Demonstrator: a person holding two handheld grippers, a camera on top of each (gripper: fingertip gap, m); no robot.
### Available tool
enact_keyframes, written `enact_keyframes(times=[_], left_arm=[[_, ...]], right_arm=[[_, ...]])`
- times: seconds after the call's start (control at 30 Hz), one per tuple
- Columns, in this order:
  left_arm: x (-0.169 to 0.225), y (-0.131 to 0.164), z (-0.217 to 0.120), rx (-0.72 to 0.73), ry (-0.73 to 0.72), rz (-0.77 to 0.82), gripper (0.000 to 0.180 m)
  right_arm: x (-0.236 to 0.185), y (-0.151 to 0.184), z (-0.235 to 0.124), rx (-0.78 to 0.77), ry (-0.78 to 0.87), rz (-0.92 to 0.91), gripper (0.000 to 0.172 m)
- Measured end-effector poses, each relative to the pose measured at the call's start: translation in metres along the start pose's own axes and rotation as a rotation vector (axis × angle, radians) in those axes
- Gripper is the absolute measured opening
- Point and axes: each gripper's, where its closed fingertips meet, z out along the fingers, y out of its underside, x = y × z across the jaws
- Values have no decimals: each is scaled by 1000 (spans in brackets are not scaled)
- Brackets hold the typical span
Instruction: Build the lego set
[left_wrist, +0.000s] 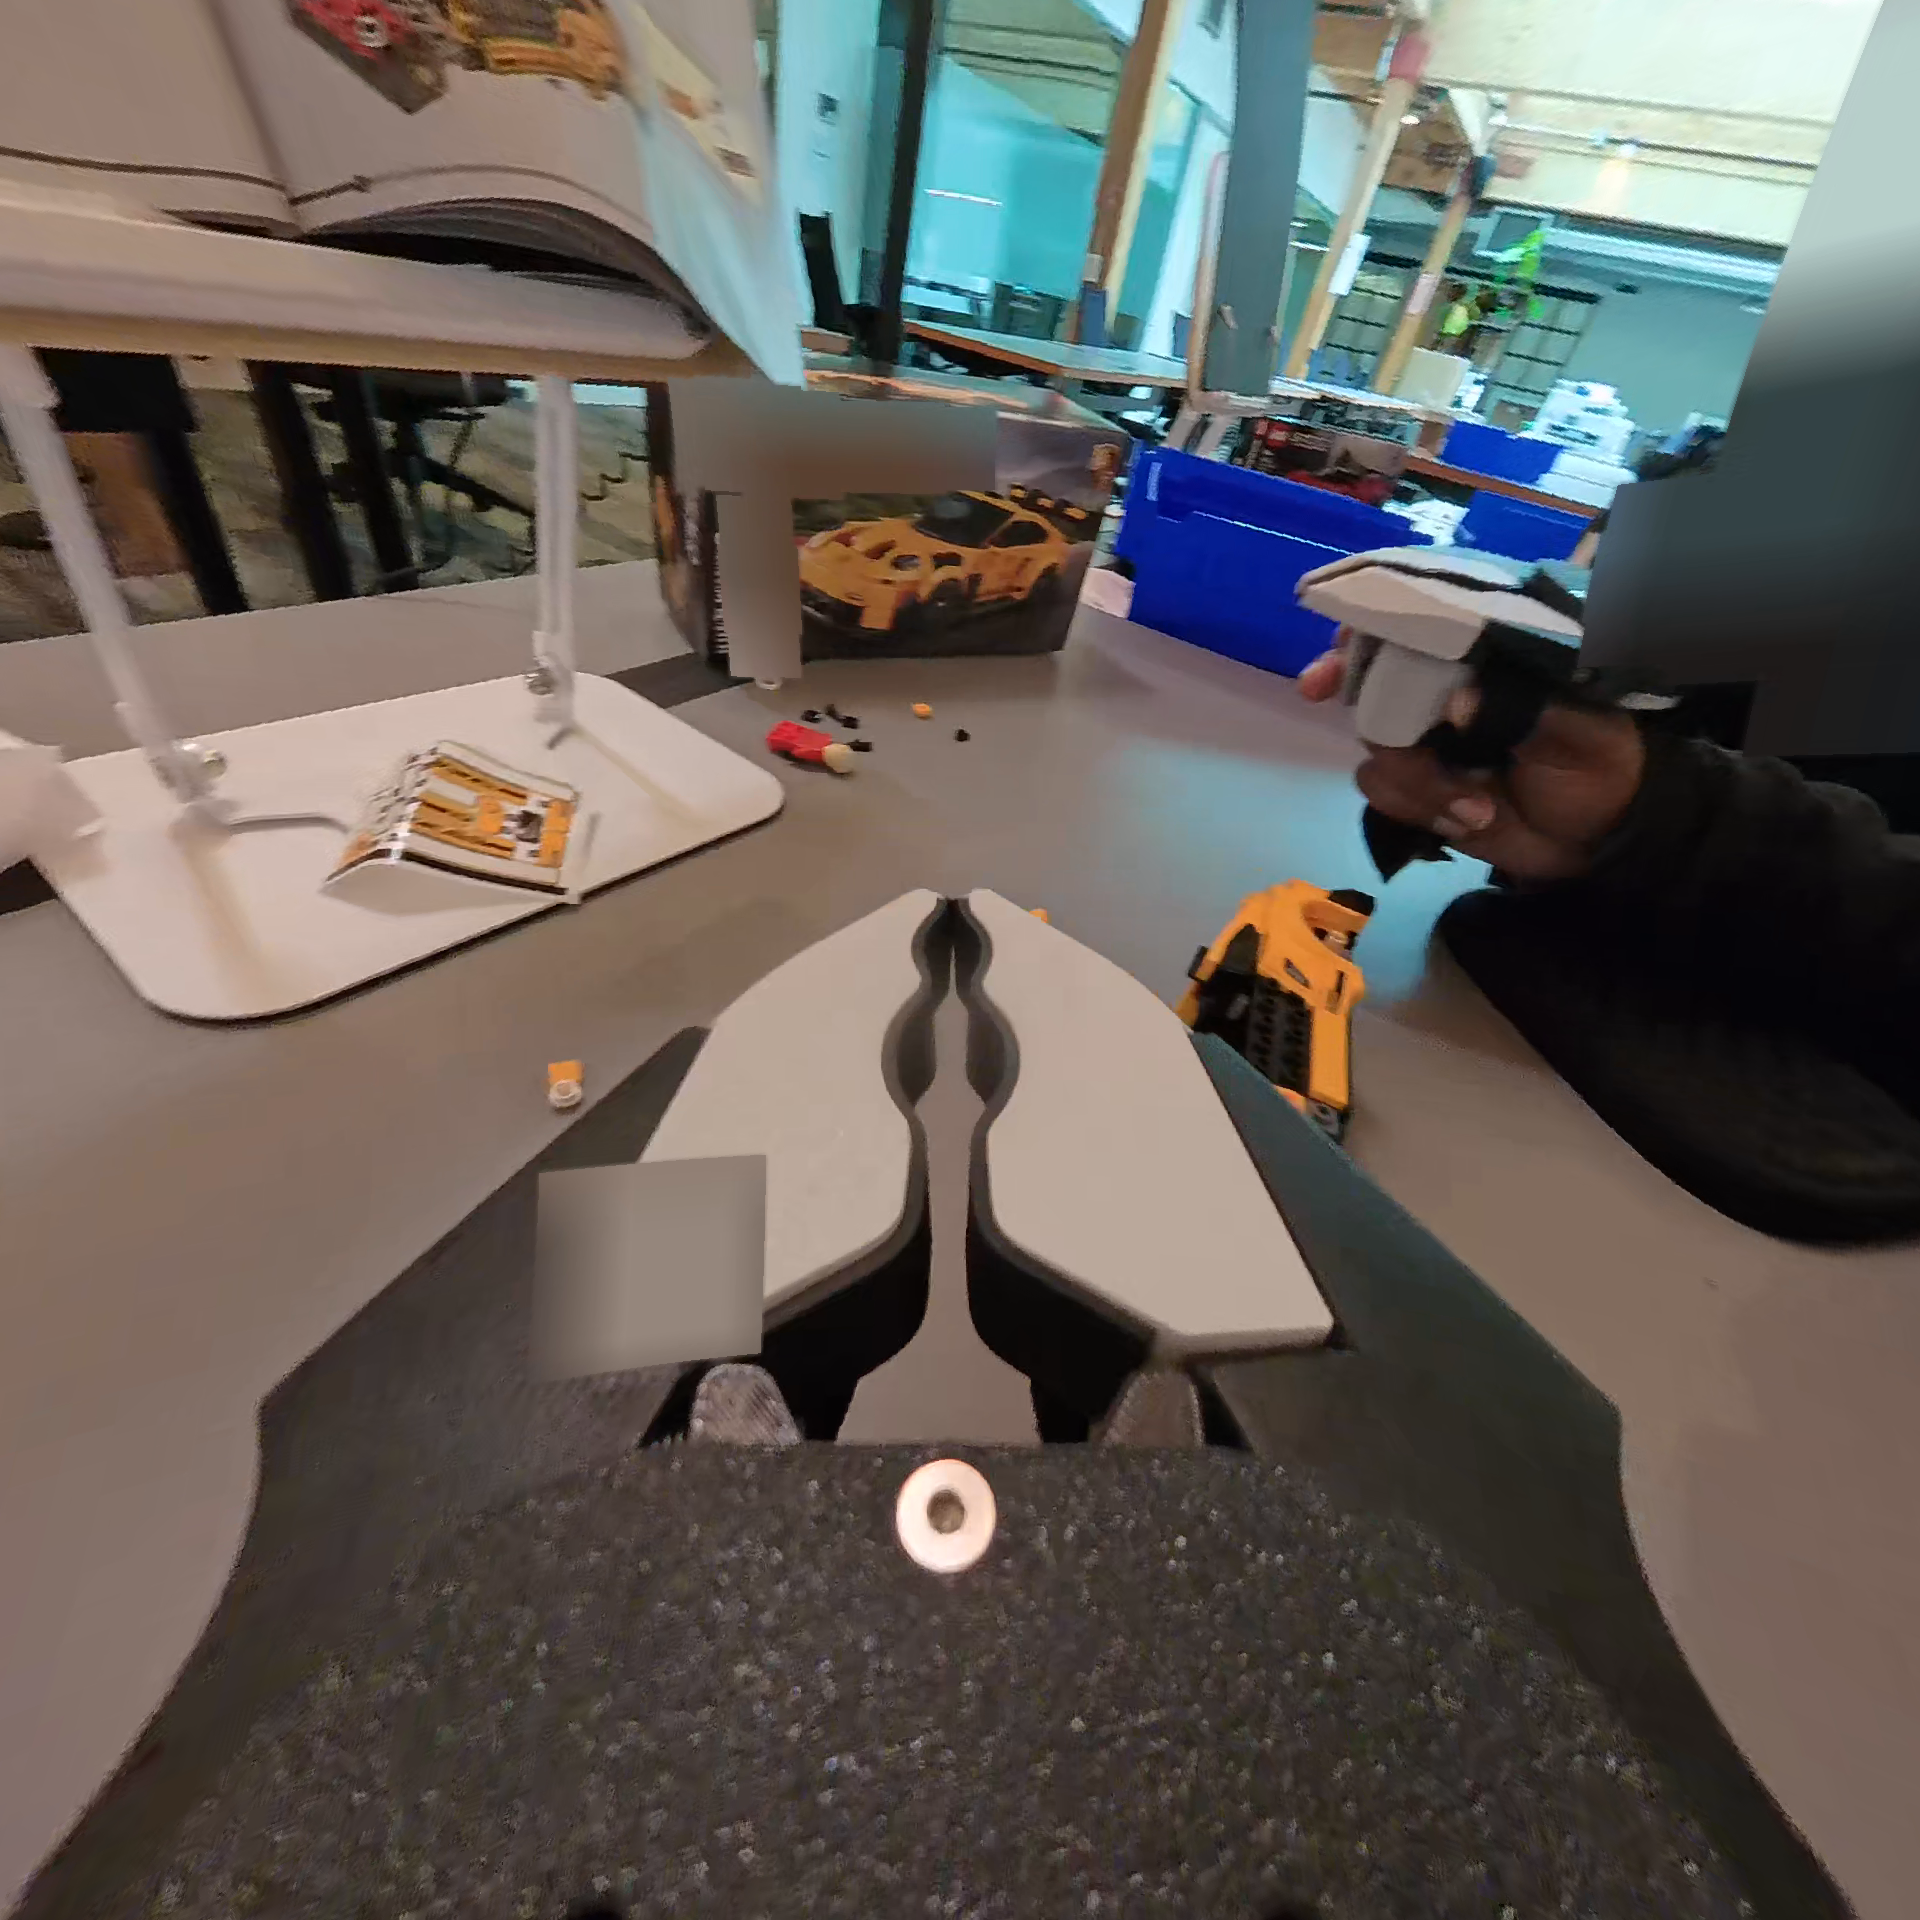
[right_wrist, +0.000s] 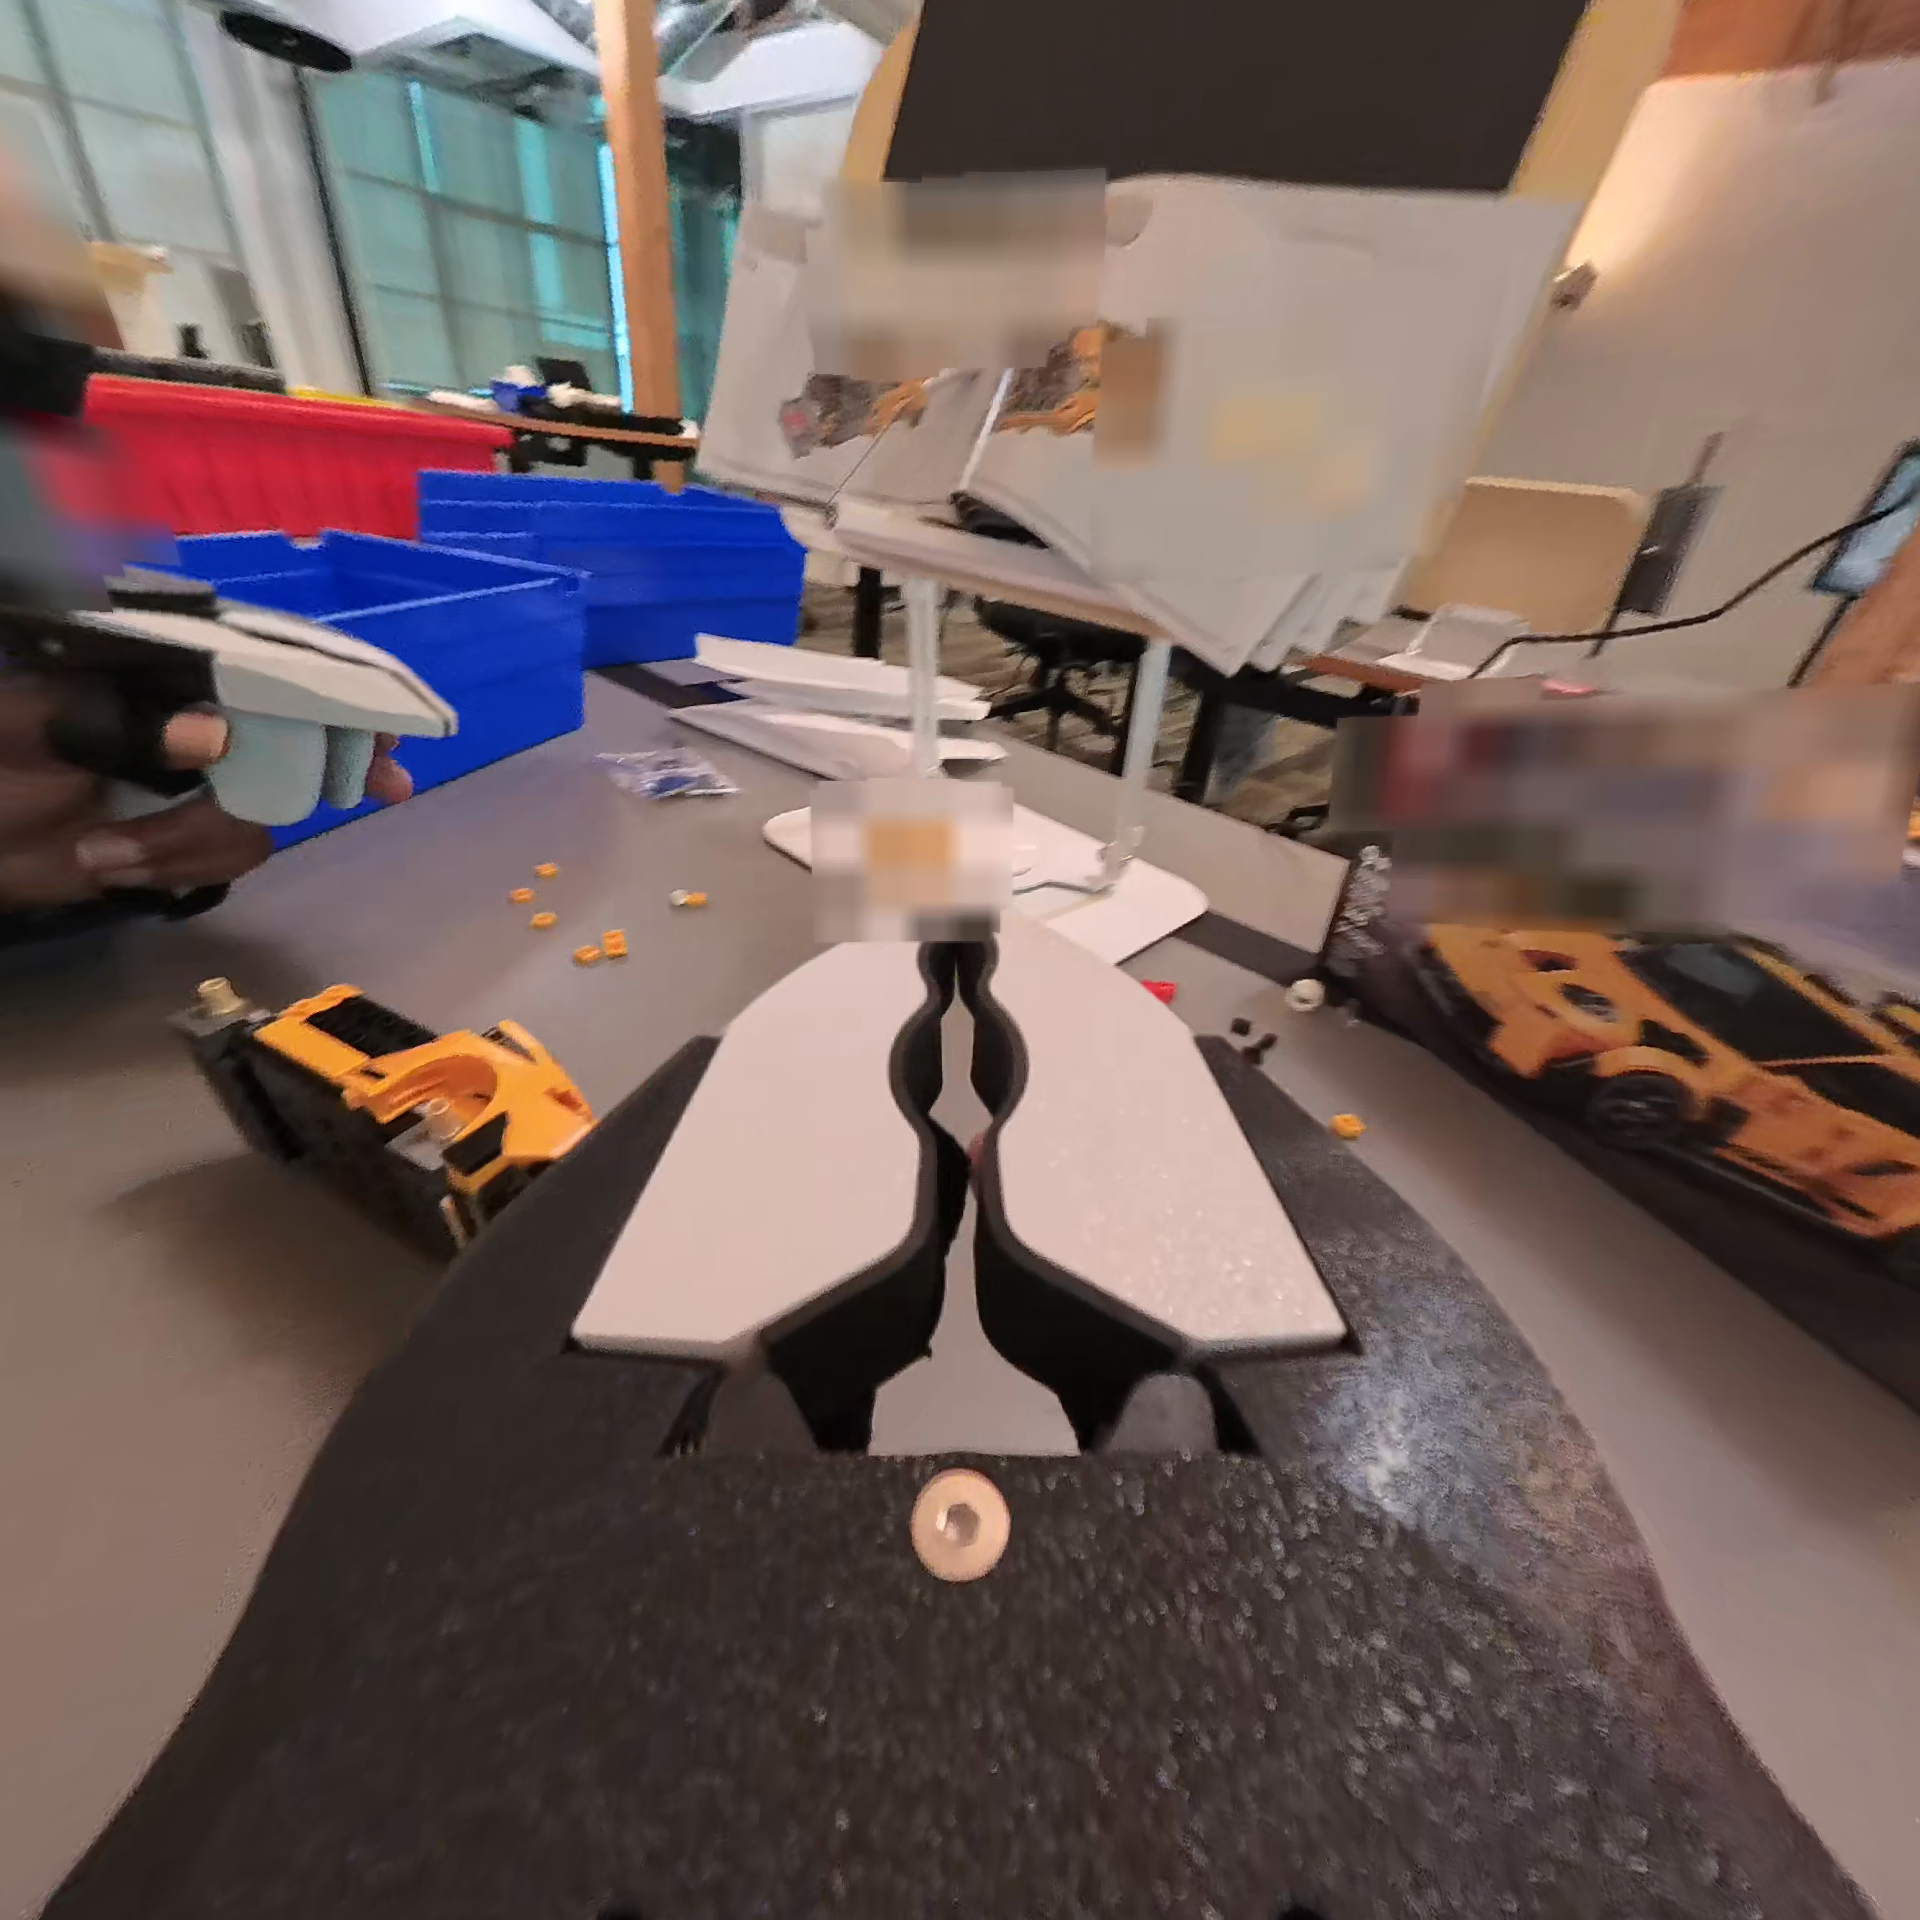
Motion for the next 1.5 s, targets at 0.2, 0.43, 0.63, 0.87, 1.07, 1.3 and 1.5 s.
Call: enact_keyframes(times=[0.2,0.43,0.63,0.87,1.07,1.3,1.5], left_arm=[[-40,0,17,-124,-268,118,0],[-108,27,71,-448,-386,122,28],[-146,45,103,-535,-357,-261,40],[-174,50,118,-477,-426,-500,43],[-176,48,130,-464,-402,-528,12],[-170,44,138,-375,-349,-568,0],[-141,27,125,-282,-233,-489,0]], right_arm=[[14,5,1,-15,67,35,0],[3,16,6,-74,33,-9,0],[-3,21,8,-104,16,-51,0],[-2,27,10,-133,7,-20,0],[-5,29,10,-147,-5,-13,0],[-4,32,10,-162,-2,-22,0],[-4,30,9,-156,-1,-30,0]])
